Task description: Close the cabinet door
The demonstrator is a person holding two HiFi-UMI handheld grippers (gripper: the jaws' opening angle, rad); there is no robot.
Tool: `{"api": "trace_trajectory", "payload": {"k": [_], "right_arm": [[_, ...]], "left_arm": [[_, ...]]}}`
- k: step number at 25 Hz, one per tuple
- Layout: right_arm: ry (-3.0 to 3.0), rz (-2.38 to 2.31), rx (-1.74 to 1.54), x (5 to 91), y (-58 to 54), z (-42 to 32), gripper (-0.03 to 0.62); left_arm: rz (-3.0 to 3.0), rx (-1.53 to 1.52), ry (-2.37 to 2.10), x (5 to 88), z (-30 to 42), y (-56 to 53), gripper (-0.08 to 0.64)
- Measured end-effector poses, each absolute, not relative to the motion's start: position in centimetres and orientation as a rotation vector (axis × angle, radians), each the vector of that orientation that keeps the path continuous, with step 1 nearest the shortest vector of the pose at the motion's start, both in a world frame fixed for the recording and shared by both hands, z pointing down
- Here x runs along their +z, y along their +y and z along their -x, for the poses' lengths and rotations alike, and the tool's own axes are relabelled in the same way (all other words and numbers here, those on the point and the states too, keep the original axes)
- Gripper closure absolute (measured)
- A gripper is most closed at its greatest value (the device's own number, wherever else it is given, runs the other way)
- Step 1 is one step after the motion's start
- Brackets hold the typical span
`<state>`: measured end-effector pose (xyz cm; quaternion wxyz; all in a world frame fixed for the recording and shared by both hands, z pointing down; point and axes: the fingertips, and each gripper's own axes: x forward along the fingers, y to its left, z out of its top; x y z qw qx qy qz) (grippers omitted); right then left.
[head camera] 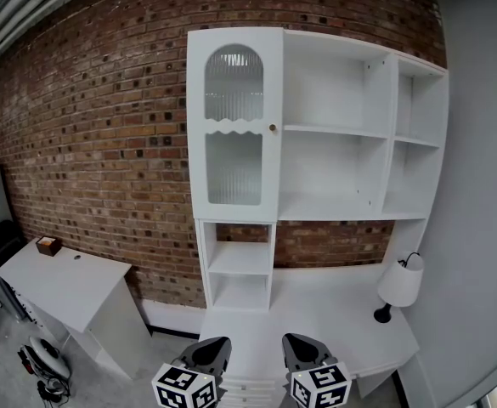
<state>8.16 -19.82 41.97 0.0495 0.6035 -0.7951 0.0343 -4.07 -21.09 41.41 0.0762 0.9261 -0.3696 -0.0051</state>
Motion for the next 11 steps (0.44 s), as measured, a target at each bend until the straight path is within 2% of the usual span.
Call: {"api": "trace_trajectory", "payload": {"k": [11], "right_arm": [[-2.424, -1.838, 0.101, 41.87, -19.43, -8.31, 0.566]], "left_arm": [[-2.781, -0.018, -1.105, 41.32, 3.64, -20.7, 0.554]]}}
